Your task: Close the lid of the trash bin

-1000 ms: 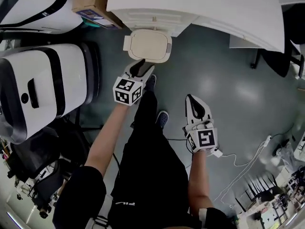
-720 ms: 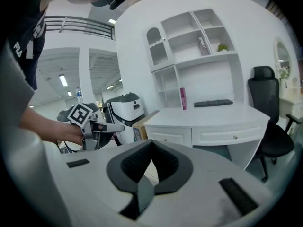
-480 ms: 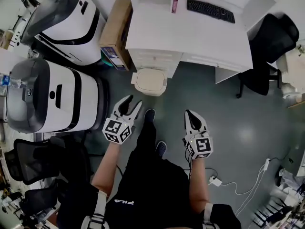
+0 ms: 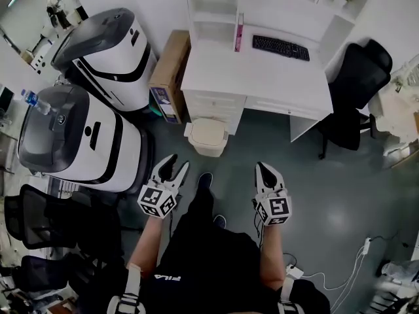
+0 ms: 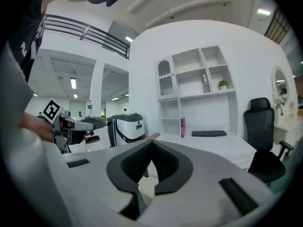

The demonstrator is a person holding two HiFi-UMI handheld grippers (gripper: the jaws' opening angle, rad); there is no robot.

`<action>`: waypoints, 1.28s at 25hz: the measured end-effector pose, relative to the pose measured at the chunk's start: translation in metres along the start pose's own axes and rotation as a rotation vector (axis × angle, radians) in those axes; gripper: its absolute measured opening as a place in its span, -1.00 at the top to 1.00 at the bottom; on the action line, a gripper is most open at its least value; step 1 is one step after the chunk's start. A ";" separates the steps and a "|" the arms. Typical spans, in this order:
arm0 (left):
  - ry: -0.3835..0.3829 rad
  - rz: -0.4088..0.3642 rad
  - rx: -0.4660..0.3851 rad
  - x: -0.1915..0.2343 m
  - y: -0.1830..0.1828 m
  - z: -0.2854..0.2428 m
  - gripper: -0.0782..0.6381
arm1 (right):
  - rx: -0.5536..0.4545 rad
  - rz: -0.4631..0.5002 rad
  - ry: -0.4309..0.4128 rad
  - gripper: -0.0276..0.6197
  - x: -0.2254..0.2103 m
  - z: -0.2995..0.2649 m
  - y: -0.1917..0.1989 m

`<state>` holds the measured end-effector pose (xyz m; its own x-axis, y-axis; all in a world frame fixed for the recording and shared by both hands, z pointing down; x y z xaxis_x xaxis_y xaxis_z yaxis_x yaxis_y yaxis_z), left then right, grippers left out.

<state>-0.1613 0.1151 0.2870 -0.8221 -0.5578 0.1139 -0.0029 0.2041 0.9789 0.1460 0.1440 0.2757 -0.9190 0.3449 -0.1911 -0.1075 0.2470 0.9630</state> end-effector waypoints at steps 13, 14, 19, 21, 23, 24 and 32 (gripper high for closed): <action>0.004 -0.029 -0.076 -0.035 -0.022 0.043 0.25 | -0.072 0.038 -0.043 0.90 0.028 0.041 -0.023; 0.000 -0.026 -0.081 -0.035 -0.024 0.045 0.25 | -0.079 0.033 -0.045 0.90 0.029 0.044 -0.024; -0.018 -0.052 -0.115 -0.043 -0.036 0.062 0.25 | -0.073 0.041 -0.062 0.90 0.036 0.056 -0.024; -0.020 -0.068 -0.121 -0.049 -0.037 0.067 0.25 | -0.070 0.045 -0.066 0.90 0.039 0.058 -0.024; -0.023 -0.071 -0.121 -0.054 -0.033 0.073 0.25 | -0.067 0.047 -0.072 0.90 0.043 0.061 -0.024; -0.025 -0.058 -0.118 -0.056 -0.030 0.077 0.25 | -0.063 0.048 -0.077 0.90 0.045 0.062 -0.023; -0.013 -0.024 -0.113 -0.072 -0.029 0.102 0.25 | -0.054 0.029 -0.095 0.90 0.060 0.078 -0.020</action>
<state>-0.1603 0.2314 0.2331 -0.8300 -0.5506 0.0886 0.0409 0.0983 0.9943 0.1224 0.2304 0.2303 -0.8820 0.4365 -0.1778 -0.1040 0.1877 0.9767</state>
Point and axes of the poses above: the fingertips, and each gripper's own axes: z backward along the fingers, x to its left, y out of its underside, the point moved 6 cm from there along z, backward along the fingers, and after that the axes turned 7 degrees about -z, right-handed, at the moved point
